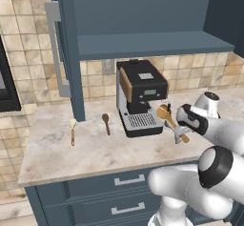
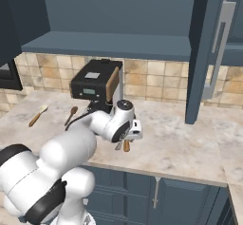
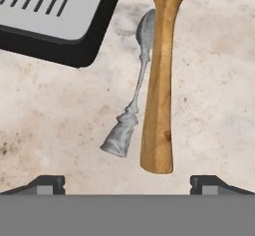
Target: Organize the utensils by type. Pick up the wooden spoons from the counter and place them in the open cabinet. Then pick up the metallic utensils from the counter and place them in the open drawer.
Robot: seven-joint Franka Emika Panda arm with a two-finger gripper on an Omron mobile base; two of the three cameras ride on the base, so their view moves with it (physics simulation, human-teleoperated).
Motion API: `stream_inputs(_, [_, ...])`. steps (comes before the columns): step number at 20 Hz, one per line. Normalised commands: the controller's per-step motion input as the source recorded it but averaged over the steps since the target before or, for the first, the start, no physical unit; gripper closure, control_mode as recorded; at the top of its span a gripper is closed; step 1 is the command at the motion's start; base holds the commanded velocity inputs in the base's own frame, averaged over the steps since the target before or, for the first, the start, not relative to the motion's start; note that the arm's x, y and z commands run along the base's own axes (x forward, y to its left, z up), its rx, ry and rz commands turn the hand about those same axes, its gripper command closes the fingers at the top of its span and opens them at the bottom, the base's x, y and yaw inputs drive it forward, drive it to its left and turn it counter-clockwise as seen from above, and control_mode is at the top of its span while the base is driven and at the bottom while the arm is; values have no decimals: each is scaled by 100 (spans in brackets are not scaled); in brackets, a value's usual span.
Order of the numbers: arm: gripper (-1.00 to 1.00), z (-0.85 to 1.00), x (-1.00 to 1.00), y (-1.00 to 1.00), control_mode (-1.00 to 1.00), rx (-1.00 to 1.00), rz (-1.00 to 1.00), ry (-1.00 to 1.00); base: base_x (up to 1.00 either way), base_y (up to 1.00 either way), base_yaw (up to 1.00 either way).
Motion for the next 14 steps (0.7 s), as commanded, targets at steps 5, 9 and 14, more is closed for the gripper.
stream_inputs(5, [-100,-24,23,-4,-100,0,0,0,0,0,0])
stream_inputs(9, [-100,-18,22,-6,-100,2,0,0,0,0,0])
stream_inputs(14, [-100,-17,22,-6,-100,1,0,0,0,0,0])
